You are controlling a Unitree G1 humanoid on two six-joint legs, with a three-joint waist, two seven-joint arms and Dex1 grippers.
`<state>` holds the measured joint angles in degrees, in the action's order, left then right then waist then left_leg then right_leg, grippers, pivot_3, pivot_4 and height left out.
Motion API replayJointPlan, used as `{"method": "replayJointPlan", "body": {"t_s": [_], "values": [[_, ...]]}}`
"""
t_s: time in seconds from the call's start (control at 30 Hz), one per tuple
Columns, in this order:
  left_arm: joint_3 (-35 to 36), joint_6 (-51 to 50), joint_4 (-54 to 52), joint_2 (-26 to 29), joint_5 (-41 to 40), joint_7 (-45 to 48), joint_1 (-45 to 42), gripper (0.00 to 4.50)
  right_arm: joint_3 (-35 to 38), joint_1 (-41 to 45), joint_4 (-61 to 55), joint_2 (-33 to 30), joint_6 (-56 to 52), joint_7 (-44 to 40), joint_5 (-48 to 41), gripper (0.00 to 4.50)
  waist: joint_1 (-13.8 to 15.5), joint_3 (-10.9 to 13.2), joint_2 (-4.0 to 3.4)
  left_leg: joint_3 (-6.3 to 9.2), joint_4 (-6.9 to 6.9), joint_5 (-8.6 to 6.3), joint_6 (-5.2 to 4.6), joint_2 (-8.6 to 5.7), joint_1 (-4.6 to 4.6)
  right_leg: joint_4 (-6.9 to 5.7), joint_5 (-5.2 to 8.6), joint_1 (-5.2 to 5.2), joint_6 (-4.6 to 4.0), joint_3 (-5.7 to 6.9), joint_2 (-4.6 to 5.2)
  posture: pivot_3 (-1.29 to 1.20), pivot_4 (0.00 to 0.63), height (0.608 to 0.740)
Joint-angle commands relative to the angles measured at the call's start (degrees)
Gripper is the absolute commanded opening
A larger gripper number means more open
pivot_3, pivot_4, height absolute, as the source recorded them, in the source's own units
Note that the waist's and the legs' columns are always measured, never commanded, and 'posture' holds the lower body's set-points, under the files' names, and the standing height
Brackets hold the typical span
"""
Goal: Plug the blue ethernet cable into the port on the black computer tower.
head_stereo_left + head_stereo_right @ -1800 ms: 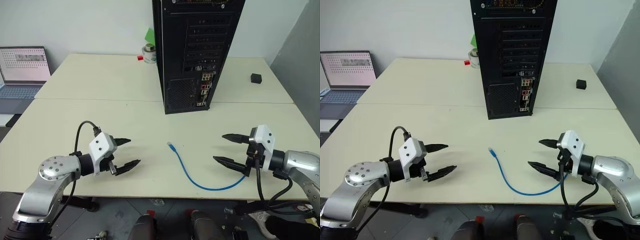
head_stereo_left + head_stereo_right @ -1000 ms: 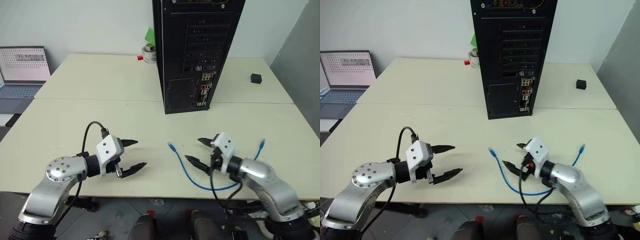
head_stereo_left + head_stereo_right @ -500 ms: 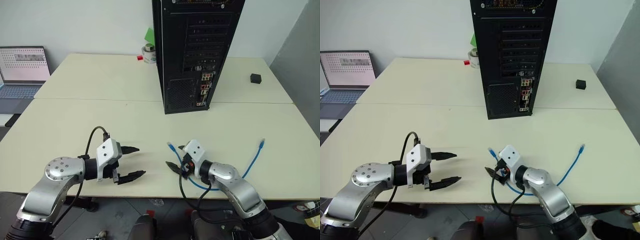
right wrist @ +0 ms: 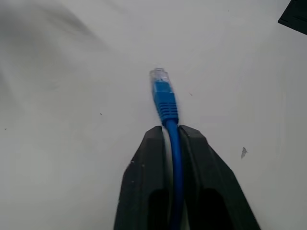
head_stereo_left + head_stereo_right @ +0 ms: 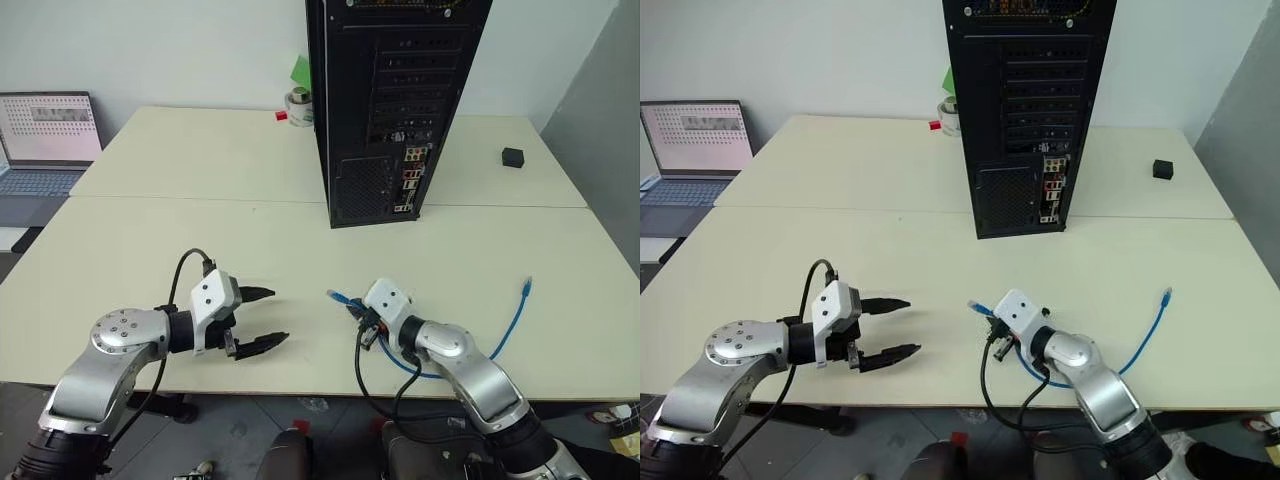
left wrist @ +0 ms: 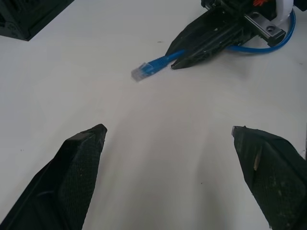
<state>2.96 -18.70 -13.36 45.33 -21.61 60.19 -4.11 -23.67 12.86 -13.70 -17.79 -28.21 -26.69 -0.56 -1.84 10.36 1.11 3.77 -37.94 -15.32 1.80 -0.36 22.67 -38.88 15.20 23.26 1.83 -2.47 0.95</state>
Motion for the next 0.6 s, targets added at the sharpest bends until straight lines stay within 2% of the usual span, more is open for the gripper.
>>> {"method": "replayJointPlan", "body": {"t_s": [0.03,0.37,0.6], "values": [[-1.11,1.16,0.39,-0.03,1.36,-0.18,-1.72,4.5,0.94,1.0,-2.83,-1.0,0.48,-1.55,0.38,0.03,-0.01,0.0,0.0,0.0,0.0,0.0,0.0,0.0,0.0,0.0,0.0,0.0,0.0,0.0,0.0,0.0,0.15,0.74],[-7.55,1.96,5.41,-1.11,3.81,3.84,-10.43,4.5,-0.11,6.97,-7.05,-6.81,4.02,-16.12,-4.72,0.03,0.0,0.0,0.01,0.02,-0.01,0.0,0.0,0.0,0.01,-0.01,0.0,0.0,0.0,0.02,-0.06,0.0,0.15,0.74],[-9.65,2.3,6.84,-2.22,3.58,6.45,-13.88,4.5,-0.41,9.31,-7.58,-7.96,4.35,-20.46,-5.13,0.03,-0.03,0.0,0.01,0.03,-0.01,0.0,0.0,0.01,0.02,-0.02,0.0,0.01,0.0,0.02,-0.07,0.0,0.15,0.74]]}}
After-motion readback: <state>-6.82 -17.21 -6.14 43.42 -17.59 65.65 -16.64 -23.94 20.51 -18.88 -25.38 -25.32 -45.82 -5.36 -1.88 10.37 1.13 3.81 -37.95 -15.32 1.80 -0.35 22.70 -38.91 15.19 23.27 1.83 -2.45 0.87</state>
